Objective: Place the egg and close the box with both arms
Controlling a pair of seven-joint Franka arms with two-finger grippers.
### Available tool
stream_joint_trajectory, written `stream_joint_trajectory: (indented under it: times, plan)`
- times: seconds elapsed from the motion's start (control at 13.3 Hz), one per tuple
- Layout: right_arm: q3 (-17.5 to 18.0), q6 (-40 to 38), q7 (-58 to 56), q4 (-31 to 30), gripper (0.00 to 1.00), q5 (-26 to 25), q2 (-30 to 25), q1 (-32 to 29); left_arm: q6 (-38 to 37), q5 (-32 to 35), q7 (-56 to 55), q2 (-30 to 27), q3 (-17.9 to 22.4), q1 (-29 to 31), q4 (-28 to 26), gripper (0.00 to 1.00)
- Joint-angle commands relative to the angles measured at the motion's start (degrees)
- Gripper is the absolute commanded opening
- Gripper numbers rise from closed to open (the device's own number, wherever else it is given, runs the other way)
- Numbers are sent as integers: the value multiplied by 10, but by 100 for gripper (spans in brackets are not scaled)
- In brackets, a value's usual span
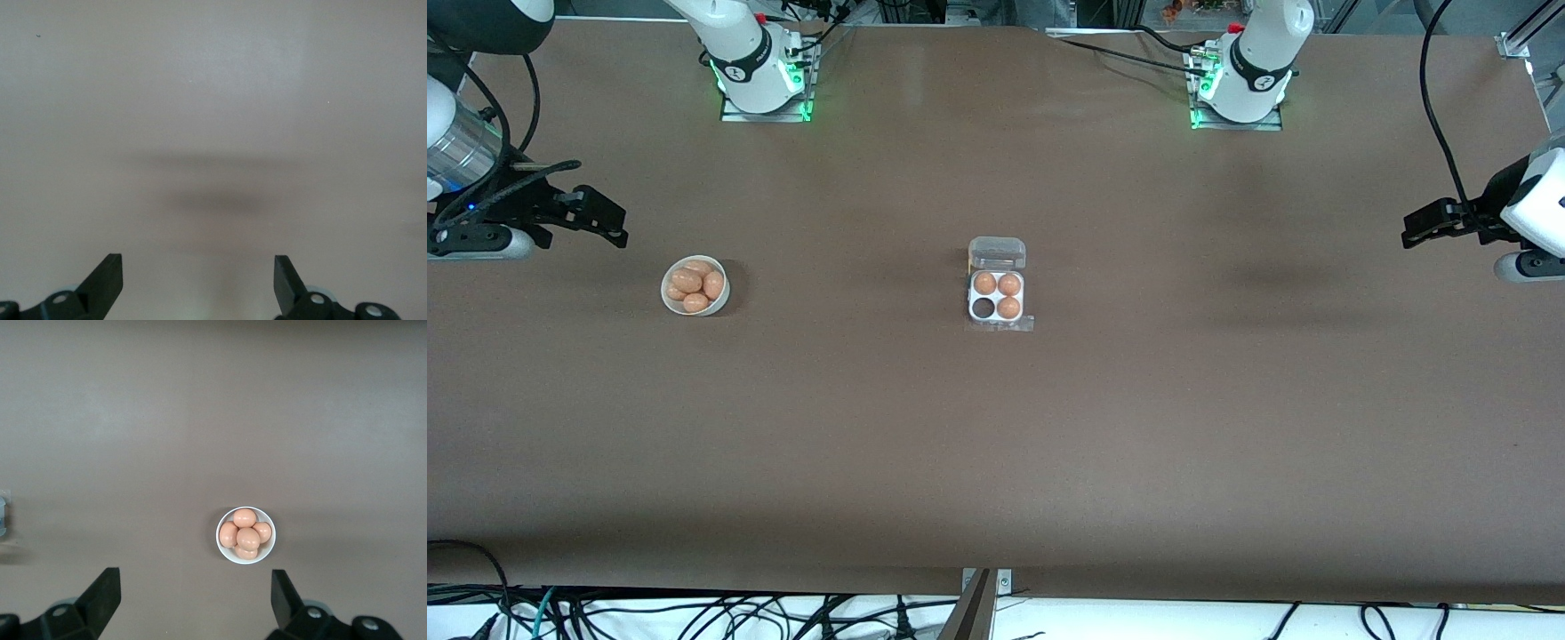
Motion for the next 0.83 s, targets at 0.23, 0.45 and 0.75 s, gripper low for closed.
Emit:
stream_joint_trajectory:
  times: [0.23, 0.45, 0.75]
  plan:
    - [6, -6, -2, -6, 100, -6, -10, -5, -11, 9, 10, 8, -3, 3, 26, 100]
    - [6, -6, -2, -6, 100, -6, -10, -5, -10, 7, 10, 8, -3, 3, 33, 100]
    - [6, -6, -3, -6, 100, -7, -10, -5, -10, 6, 10, 11, -3, 3, 33, 100]
